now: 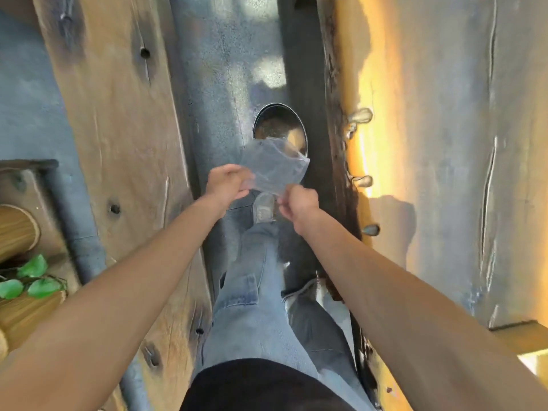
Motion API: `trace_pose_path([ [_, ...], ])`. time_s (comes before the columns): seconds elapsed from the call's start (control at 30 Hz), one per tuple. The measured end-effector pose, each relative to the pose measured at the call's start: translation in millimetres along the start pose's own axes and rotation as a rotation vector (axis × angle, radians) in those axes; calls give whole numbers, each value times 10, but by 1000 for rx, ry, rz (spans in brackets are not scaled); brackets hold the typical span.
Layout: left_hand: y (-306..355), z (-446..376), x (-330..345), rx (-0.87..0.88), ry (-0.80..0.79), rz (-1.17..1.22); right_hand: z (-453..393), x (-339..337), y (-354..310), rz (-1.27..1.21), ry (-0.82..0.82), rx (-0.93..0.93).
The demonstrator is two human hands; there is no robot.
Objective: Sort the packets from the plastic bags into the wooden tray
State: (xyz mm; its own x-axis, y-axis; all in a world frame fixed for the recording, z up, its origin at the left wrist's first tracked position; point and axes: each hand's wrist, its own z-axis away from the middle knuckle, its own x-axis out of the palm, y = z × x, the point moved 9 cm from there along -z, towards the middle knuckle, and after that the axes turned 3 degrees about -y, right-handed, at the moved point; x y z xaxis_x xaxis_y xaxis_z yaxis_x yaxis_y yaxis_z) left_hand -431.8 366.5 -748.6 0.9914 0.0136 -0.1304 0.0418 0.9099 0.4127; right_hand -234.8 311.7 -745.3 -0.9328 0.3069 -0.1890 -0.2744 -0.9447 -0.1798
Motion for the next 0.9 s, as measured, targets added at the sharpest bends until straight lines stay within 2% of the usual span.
trace_pose_path([
  [0.1, 45, -395, 185, -31, -21, -126, -365, 27, 0, -28, 43, 53],
  [0.33, 350, -881, 420, 1, 0, -323, -776, 137, 7, -151, -6, 144],
  [0.47, 378, -942, 415, -3, 20, -345, -919, 179, 52, -245, -31, 168],
  [0.6, 345, -816, 399, -40, 27, -255, -915, 179, 97, -343, -53, 222],
  [0.8, 278, -566, 309, -67, -19, -336, -719, 65, 164, -277, -30, 203],
  [0.9, 335, -342, 249, -9, -12, -425, -502, 12, 82, -120, -31, 124],
])
